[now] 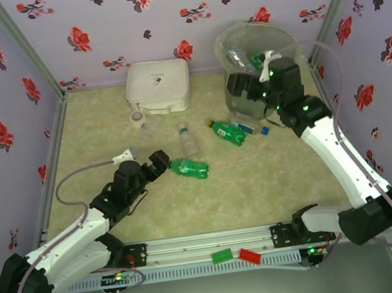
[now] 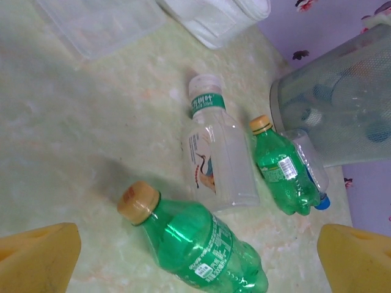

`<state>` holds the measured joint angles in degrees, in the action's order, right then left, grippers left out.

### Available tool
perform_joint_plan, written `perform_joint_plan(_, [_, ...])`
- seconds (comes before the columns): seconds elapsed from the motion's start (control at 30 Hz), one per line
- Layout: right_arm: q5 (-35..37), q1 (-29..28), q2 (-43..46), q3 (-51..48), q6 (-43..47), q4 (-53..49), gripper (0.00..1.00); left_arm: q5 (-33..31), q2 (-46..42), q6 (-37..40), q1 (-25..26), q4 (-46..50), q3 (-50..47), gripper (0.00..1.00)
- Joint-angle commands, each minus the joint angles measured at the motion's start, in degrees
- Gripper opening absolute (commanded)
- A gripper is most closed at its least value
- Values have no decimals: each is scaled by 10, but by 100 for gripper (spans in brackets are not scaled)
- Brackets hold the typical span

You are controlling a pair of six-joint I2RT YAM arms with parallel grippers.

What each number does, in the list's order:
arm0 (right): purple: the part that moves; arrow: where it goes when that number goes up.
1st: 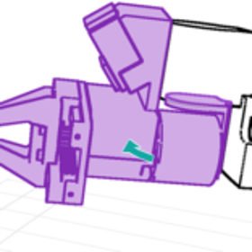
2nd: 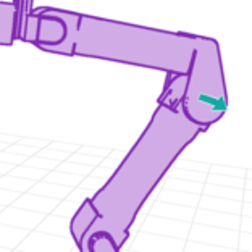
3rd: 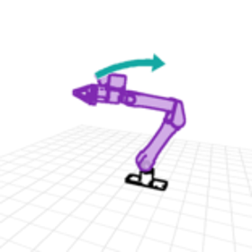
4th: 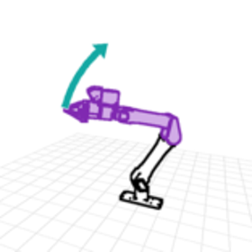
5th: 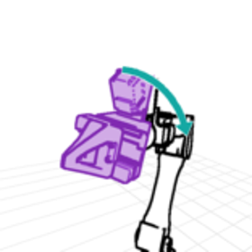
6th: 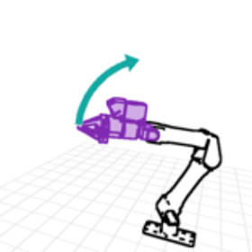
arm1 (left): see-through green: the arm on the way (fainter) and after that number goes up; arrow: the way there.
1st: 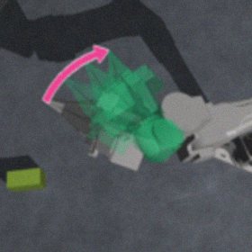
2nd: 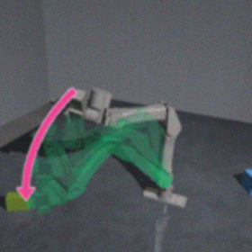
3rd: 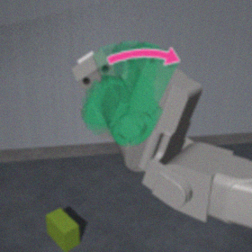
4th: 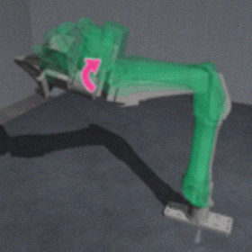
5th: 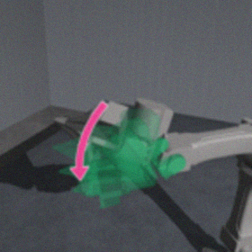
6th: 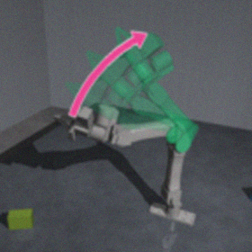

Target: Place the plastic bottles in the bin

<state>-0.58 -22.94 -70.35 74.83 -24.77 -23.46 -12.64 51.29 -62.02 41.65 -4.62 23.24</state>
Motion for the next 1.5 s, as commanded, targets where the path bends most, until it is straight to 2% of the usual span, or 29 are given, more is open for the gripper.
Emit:
perform_joint_plan(0.0, [58, -44, 36, -70, -21, 58, 100, -85, 25, -99, 38, 14, 14, 100])
perform_joint_plan(0.17, [122, -93, 54, -147, -26, 63, 100, -132, 95, -205, 89, 54, 42, 100])
perform_joint_plan(0.37, [167, -108, 53, -176, -26, 19, 100, -130, 168, -240, 104, 14, 60, 100])
perform_joint_plan(0.57, [194, -116, 68, -207, -26, 1, 100, -119, 244, -295, 118, 27, 96, 100])
perform_joint_plan(0.73, [218, -118, 85, -223, -23, 5, 100, -105, 292, -302, 120, 46, 134, 100])
perform_joint_plan(0.97, [201, -121, 78, -215, 32, -6, 100, -82, 359, -327, 120, 83, 180, 96])
perform_joint_plan(1.03, [168, -121, 75, -217, 59, 1, 100, -75, 373, -328, 120, 82, 186, 94])
perform_joint_plan(1.23, [172, -120, 79, -238, 37, 35, 99, -72, 398, -331, 120, 91, 190, 88])
perform_joint_plan(1.3, [176, -120, 82, -246, 24, 41, 100, -74, 401, -331, 118, 91, 186, 85])
perform_joint_plan(1.47, [135, -120, 93, -275, 22, 79, 100, -79, 404, -326, 110, 76, 170, 69])
